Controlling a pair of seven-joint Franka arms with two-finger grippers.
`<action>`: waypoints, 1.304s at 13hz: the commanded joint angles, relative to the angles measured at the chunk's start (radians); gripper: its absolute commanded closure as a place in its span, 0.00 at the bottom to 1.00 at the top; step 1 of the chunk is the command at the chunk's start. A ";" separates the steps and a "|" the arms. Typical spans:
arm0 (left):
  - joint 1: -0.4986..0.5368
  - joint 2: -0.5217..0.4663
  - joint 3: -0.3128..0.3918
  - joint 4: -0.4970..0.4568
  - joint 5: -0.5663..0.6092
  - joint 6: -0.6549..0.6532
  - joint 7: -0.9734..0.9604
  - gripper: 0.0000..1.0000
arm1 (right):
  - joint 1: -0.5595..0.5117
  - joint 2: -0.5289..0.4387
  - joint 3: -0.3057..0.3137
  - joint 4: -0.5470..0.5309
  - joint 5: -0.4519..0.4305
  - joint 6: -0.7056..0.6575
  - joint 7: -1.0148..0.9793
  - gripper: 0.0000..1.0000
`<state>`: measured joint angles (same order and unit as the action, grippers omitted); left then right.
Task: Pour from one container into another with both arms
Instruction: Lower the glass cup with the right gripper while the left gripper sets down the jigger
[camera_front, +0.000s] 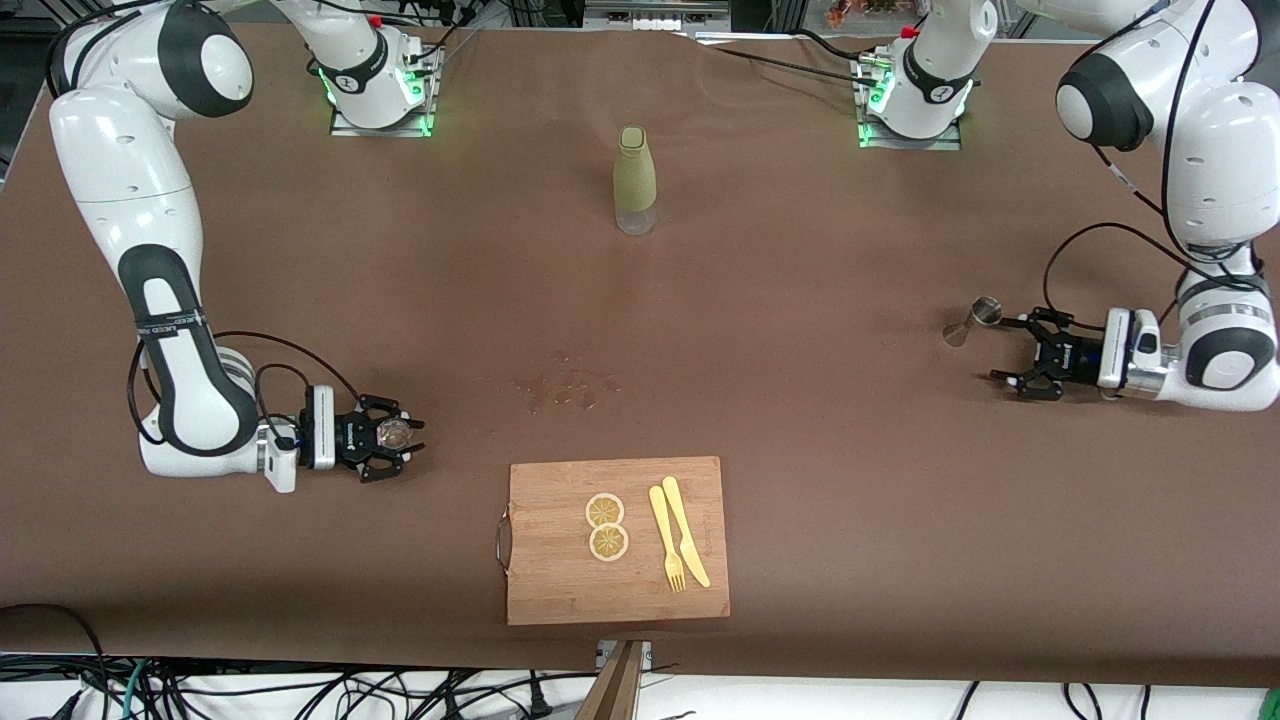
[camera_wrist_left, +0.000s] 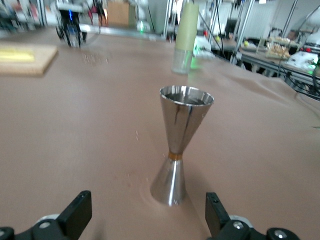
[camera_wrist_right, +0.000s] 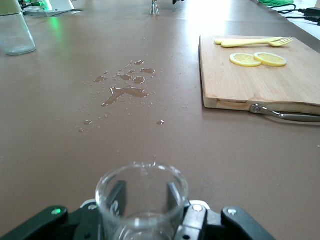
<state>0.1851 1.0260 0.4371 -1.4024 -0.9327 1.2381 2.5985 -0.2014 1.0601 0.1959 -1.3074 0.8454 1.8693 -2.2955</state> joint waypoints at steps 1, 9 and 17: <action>-0.035 -0.061 0.014 0.039 0.118 0.023 -0.311 0.00 | -0.021 0.024 0.014 0.022 0.004 -0.010 -0.018 0.41; -0.212 -0.329 0.005 0.074 0.428 0.061 -1.272 0.00 | -0.035 0.026 0.007 0.023 -0.008 -0.036 -0.062 0.01; -0.317 -0.569 -0.112 0.106 0.640 0.153 -1.603 0.00 | -0.041 -0.037 -0.075 0.033 -0.084 -0.119 -0.145 0.01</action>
<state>-0.1385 0.5087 0.3390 -1.2930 -0.3310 1.3577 1.0032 -0.2364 1.0629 0.1391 -1.2821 0.8005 1.7868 -2.4298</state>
